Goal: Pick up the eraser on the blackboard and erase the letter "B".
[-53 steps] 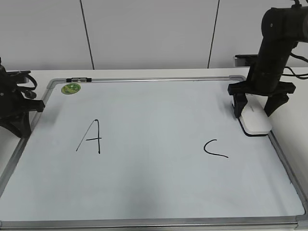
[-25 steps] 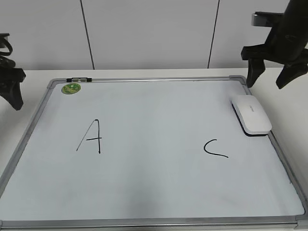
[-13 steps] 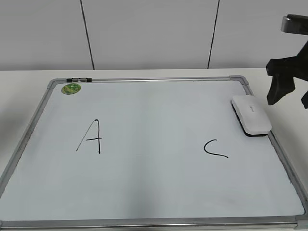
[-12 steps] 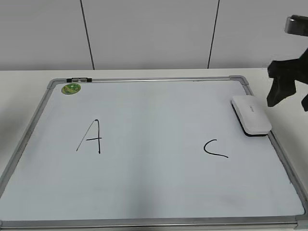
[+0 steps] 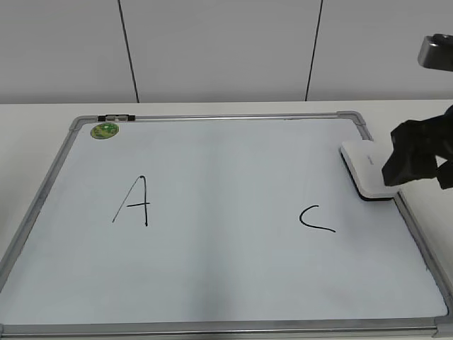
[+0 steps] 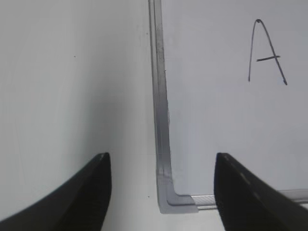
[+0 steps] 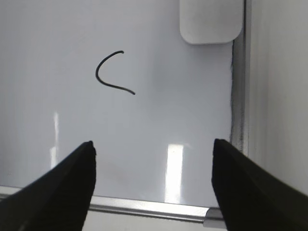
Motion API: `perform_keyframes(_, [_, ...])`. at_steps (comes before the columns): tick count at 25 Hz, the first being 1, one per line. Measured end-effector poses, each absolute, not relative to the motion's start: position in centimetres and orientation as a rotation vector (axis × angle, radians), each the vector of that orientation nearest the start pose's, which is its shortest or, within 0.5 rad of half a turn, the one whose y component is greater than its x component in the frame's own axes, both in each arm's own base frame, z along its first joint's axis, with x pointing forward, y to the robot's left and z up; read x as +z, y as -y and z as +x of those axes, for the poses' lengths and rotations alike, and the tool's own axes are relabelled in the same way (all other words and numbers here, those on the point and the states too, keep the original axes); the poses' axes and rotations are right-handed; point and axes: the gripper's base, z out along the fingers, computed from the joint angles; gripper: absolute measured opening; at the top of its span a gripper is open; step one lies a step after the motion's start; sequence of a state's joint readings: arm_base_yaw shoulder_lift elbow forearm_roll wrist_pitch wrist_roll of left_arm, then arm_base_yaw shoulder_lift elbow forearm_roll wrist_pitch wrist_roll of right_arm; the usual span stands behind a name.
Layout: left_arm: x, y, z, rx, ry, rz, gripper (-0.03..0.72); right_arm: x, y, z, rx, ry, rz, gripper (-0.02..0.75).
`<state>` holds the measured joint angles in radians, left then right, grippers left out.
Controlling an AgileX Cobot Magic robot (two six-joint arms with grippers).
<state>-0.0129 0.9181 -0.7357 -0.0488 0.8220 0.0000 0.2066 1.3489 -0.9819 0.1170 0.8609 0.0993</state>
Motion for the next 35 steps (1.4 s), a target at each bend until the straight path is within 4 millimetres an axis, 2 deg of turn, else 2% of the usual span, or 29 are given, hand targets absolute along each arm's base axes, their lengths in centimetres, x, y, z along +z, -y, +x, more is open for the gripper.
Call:
perform_keyframes(4, [29.5, 1.1, 13.6, -0.072, -2.468, 0.055, 0.494, 28.2, -6.6, 22.6, 0.245, -2.689, -0.136, 0.555])
perform_keyframes(10, [29.6, 1.0, 9.4, -0.076, -2.413, 0.084, 0.494, 29.1, -5.7, 18.4, 0.260, -2.608, -0.150, 0.555])
perform_keyframes(14, [29.1, 0.9, 7.1, -0.084, -2.388, 0.088, 0.494, 29.1, -4.7, 15.4, 0.238, -2.580, -0.167, 0.555])
perform_keyframes(19, [28.6, 0.6, 4.4, -0.077, -2.365, 0.131, 0.494, 28.8, -2.8, 10.2, 0.153, -2.519, -0.203, 0.555])
perform_keyframes(25, [28.4, 0.0, 1.7, -0.044, -2.318, 0.149, 0.494, 28.0, -1.1, 5.9, 0.079, -2.456, -0.210, 0.555])
perform_keyframes(29, [28.2, -0.2, 0.5, -0.036, -2.305, 0.146, 0.494, 26.9, -0.5, 3.9, 0.073, -2.439, -0.205, 0.555])
perform_keyframes(35, [28.1, -0.4, -1.0, -0.042, -2.232, 0.139, 0.494, 26.9, -0.3, 2.0, 0.118, -2.321, -0.245, 0.555])
